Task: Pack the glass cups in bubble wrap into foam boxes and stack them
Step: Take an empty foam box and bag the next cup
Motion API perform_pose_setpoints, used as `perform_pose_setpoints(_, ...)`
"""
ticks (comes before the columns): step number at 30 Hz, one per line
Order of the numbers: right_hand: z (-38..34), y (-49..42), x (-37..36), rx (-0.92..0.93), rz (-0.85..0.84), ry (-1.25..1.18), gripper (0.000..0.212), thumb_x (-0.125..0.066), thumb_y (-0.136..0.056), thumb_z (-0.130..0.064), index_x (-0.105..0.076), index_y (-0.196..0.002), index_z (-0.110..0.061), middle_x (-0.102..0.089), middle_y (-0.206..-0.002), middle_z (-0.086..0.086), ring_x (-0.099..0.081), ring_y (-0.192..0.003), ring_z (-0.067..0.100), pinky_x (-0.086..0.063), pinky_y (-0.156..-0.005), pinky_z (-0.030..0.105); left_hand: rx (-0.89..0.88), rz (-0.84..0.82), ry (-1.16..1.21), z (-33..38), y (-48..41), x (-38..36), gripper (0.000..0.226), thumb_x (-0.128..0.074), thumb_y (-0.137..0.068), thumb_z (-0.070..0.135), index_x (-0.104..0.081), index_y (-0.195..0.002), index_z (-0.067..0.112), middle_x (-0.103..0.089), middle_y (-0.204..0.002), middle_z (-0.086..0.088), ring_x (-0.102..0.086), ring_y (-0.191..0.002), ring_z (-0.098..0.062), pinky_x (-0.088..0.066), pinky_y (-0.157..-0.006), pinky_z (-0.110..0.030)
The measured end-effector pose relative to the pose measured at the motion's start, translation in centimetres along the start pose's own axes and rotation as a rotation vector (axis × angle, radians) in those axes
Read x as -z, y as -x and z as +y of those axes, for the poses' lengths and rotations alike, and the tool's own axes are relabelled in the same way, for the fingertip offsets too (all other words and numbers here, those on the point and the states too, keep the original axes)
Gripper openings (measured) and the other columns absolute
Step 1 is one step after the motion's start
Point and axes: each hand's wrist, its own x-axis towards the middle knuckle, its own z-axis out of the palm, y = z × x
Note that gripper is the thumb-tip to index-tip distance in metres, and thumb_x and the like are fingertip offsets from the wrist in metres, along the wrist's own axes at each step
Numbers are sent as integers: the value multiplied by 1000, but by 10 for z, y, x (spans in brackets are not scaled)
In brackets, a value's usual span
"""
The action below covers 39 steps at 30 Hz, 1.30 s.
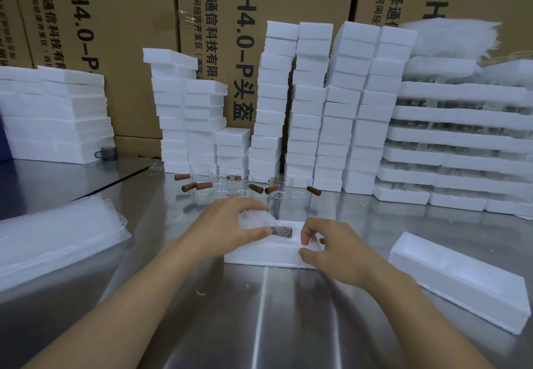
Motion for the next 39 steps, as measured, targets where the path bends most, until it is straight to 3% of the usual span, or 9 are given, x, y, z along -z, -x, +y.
perform_pose_setpoints(5, 11, -1, 7, -53, 121, 7, 29, -65, -90, -51, -59, -115, -39, -56, -125, -15, -55, -116, 11, -46, -99, 38, 42, -141, 74, -9, -5, 12, 89, -81, -66, 83, -51, -145, 58, -54, -130, 41, -48, -121, 18, -39, -95, -17)
perform_pose_setpoints(9, 38, 1, 25, -383, 398, 240, 35, -64, -92, -27, -58, -126, -27, -55, -131, 4, -54, -119, 29, -50, -91, 42, 90, -213, 83, -22, -5, 11, 78, -87, -70, 74, -52, -139, 62, -52, -131, 43, -49, -118, 17, -38, -94, -13)
perform_pose_setpoints(12, 60, 5, 31, -587, 346, 310, 44, -60, -88, -14, -56, -130, -27, -51, -136, 8, -47, -126, 34, -45, -92, 42, 113, -168, 119, -25, -7, 7, 75, -90, -66, 73, -56, -132, 58, -52, -122, 46, -48, -113, 21, -36, -88, -6)
perform_pose_setpoints(20, 68, -2, 23, -321, 278, 64, 55, -65, -80, 5, -64, -121, -32, -47, -139, 4, -50, -103, 17, -43, -77, 32, 152, -213, 231, -29, -7, 11, 46, -92, -76, 55, -63, -111, 59, -61, -105, 56, -55, -101, 30, -40, -74, 6)
perform_pose_setpoints(27, 67, 4, 25, -545, 293, 296, 53, -65, -85, -17, -53, -135, -30, -58, -132, 5, -61, -108, 30, -45, -88, 38, 149, -219, 283, -27, -6, 10, 55, -90, -72, 63, -62, -120, 59, -65, -112, 43, -59, -107, 19, -44, -82, -4)
perform_pose_setpoints(31, 45, 1, 30, -258, 511, -70, 37, -66, -90, -10, -64, -121, -30, -66, -118, 0, -60, -96, 19, -43, -72, 29, 170, -82, 483, -15, -8, 17, 62, -74, -80, 69, -62, -137, 47, -64, -128, 21, -60, -121, 0, -46, -90, -15)
perform_pose_setpoints(34, 6, -1, 44, -106, 539, -852, 37, -70, -93, -7, -71, -114, -37, -75, -108, -3, -69, -86, 7, -51, -68, 16, 153, 112, 526, -8, -11, 21, 46, -80, -95, 33, -61, -135, 45, -64, -130, 15, -59, -121, -1, -50, -99, -23)
perform_pose_setpoints(36, -10, 0, 50, -18, 420, -1333, 40, -69, -93, -5, -70, -122, -32, -78, -109, 0, -72, -90, 13, -56, -79, 23, 105, 151, 456, -7, -10, 21, 69, -84, -92, 22, -51, -145, 50, -57, -140, 13, -54, -128, -1, -48, -107, -32)
perform_pose_setpoints(39, -17, 1, 50, 41, 288, -1606, 41, -60, -97, -4, -62, -133, -23, -76, -115, 2, -72, -98, 18, -59, -81, 26, 23, 95, 413, -3, -6, 18, 106, -95, -79, 37, -26, -154, 68, -41, -159, 16, -42, -143, -3, -41, -111, -32)
